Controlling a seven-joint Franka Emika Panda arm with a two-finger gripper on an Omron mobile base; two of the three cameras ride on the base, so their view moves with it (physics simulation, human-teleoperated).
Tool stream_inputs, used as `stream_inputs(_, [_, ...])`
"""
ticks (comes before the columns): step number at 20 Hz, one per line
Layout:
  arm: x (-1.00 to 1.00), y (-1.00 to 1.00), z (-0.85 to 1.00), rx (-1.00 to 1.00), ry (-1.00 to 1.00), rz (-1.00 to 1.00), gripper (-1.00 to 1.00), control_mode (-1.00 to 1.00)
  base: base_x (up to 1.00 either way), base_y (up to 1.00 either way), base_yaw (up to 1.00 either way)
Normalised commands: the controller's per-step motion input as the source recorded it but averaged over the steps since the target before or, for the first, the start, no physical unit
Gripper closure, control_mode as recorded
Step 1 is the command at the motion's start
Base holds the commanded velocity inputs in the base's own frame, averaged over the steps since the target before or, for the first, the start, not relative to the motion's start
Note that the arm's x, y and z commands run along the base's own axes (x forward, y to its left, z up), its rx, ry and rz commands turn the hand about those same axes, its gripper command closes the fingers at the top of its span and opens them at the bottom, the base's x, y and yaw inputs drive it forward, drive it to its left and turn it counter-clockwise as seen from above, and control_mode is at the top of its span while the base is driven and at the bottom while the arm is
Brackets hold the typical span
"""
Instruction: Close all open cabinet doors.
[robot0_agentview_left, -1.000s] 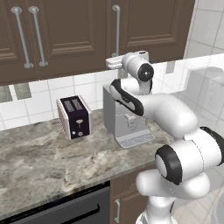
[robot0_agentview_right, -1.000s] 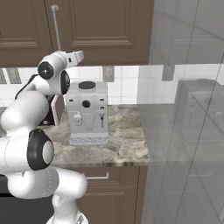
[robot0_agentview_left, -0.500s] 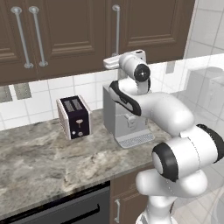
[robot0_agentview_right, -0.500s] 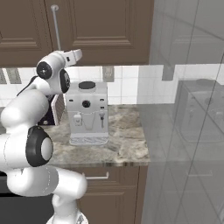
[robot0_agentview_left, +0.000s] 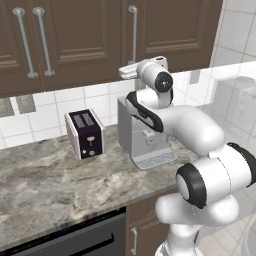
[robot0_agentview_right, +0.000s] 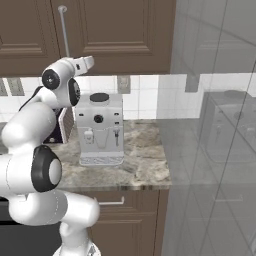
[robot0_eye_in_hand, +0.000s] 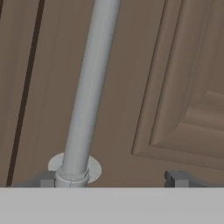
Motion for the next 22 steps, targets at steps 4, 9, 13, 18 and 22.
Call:
stream_inputs(4, [-0.05,0.0,-0.02,0.0,0.01,0.0,-1.0,-1.0,0.0,0.0,0.0])
stream_inputs(9, [-0.32,0.0,-0.02,0.0,0.01,0.0,-1.0,-1.0,0.0,0.0,0.0])
stream_inputs(13, [-0.4,0.0,-0.08,0.0,0.06,0.0,-1.0,-1.0,0.0,0.0,0.0])
stream_inputs(18, [-0.51,0.01,-0.1,0.0,0.1,0.0,-1.0,-1.0,0.0,0.0,0.0])
stream_inputs(22, [-0.76,0.0,-0.01,0.0,0.12,0.0,-1.0,-1.0,0.0,0.0,0.0])
